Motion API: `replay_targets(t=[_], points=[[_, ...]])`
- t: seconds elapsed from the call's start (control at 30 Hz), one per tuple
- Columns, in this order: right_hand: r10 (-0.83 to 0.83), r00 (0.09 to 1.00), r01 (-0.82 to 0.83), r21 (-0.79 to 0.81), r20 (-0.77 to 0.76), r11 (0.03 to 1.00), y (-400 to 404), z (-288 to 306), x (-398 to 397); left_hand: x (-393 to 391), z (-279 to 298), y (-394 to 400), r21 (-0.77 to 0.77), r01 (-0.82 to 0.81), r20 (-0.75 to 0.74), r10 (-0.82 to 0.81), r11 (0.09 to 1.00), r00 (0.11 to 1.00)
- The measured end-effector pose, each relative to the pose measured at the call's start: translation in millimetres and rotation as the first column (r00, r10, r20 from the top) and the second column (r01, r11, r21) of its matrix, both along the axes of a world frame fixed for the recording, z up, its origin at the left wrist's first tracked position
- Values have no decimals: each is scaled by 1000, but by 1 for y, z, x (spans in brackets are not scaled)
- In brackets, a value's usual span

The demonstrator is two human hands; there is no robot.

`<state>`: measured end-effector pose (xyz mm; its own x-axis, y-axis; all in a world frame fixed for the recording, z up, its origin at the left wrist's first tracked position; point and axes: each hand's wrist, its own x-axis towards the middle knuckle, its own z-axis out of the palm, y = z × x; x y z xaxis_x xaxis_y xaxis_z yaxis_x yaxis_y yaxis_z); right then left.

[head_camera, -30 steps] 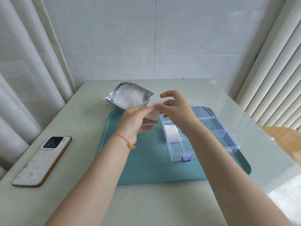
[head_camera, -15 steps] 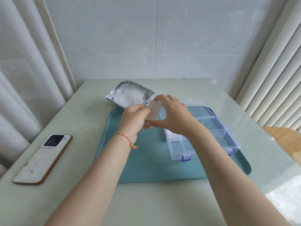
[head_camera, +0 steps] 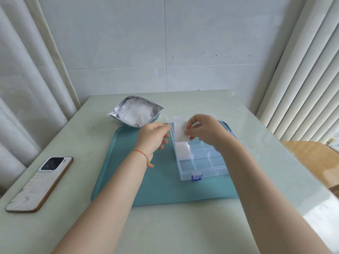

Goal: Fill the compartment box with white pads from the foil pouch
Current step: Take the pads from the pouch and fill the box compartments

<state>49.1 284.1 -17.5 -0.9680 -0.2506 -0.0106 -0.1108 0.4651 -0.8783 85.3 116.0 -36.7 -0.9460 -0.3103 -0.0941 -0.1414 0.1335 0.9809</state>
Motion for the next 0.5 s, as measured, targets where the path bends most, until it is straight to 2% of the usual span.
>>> replay_targets(t=[0.13, 0.37, 0.43, 0.5], points=[[33, 998, -43, 192, 57, 981, 4, -9, -3, 0, -14, 4, -216, 74, 90, -56, 974, 994], [119, 991, -135, 367, 64, 921, -3, -18, -9, -3, -22, 3, -361, 100, 53, -87, 927, 995], [123, 991, -132, 396, 49, 908, -3, -22, -11, -5, -22, 3, -439, 140, 56, -129, 888, 990], [135, 990, -141, 427, 45, 893, -3, -24, -12, -5, -19, 5, -602, 204, 88, -189, 772, 978]])
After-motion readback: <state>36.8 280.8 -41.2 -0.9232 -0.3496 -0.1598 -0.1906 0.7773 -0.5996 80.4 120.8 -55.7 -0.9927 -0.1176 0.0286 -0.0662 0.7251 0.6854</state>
